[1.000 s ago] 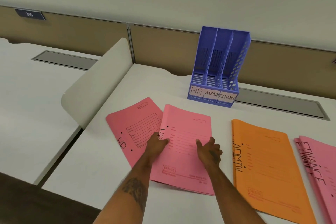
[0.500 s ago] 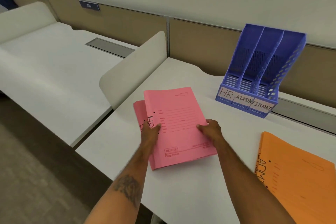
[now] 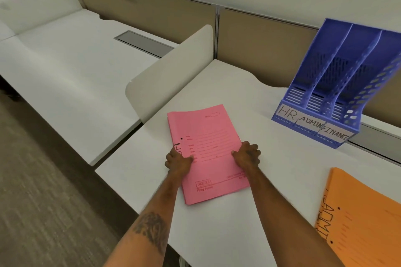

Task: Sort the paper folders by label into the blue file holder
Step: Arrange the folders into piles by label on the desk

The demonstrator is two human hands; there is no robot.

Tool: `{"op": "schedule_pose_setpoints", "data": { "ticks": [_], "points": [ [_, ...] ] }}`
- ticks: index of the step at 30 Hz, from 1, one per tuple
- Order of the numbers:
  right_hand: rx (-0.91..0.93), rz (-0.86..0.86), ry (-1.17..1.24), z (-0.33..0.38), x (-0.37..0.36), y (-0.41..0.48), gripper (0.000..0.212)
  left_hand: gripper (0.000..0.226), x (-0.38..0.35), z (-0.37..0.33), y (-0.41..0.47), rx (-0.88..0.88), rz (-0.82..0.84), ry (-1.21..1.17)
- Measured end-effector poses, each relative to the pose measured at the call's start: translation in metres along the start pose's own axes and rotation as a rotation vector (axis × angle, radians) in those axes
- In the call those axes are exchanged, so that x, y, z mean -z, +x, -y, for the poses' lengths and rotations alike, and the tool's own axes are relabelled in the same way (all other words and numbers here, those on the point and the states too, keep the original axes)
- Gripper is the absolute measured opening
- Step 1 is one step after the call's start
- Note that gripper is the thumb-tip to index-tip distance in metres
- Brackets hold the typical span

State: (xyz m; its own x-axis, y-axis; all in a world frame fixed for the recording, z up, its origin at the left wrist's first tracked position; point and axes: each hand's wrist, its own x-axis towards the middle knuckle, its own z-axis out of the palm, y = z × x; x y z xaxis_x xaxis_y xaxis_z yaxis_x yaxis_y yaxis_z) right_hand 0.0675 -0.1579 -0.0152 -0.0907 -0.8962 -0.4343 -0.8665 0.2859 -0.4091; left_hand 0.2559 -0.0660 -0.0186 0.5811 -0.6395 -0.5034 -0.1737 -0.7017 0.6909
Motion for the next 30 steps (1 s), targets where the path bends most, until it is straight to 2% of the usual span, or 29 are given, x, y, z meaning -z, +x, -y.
{"op": "schedule_pose_setpoints", "data": {
  "ticks": [4, 6, 10, 14, 20, 24, 30],
  "points": [
    [0.002, 0.027, 0.018, 0.001, 0.0, 0.004, 0.056, 0.074, -0.001, -0.001, 0.004, 0.01, -0.008, -0.051],
    [-0.023, 0.053, 0.058, -0.004, 0.002, 0.004, 0.056, 0.063, 0.003, 0.001, 0.006, 0.002, -0.002, -0.093],
    [-0.077, 0.079, 0.202, -0.019, 0.006, 0.001, 0.056, 0.048, 0.008, -0.003, 0.008, -0.032, 0.056, -0.304],
    [-0.15, 0.066, 0.371, -0.038, 0.012, -0.012, 0.048, 0.033, 0.004, -0.017, -0.001, -0.165, 0.21, -0.383],
    [-0.26, -0.063, 0.536, -0.08, 0.026, -0.049, 0.058, 0.026, -0.015, -0.033, -0.016, -0.251, 0.401, -0.272],
    [-0.272, -0.167, 0.532, -0.106, 0.023, -0.075, 0.038, 0.027, -0.031, -0.034, -0.02, -0.317, 0.508, -0.174],
    [-0.357, -0.292, 0.611, -0.134, 0.01, -0.11, 0.035, 0.032, -0.042, -0.033, -0.026, -0.458, 0.645, 0.018]
  ]
}}
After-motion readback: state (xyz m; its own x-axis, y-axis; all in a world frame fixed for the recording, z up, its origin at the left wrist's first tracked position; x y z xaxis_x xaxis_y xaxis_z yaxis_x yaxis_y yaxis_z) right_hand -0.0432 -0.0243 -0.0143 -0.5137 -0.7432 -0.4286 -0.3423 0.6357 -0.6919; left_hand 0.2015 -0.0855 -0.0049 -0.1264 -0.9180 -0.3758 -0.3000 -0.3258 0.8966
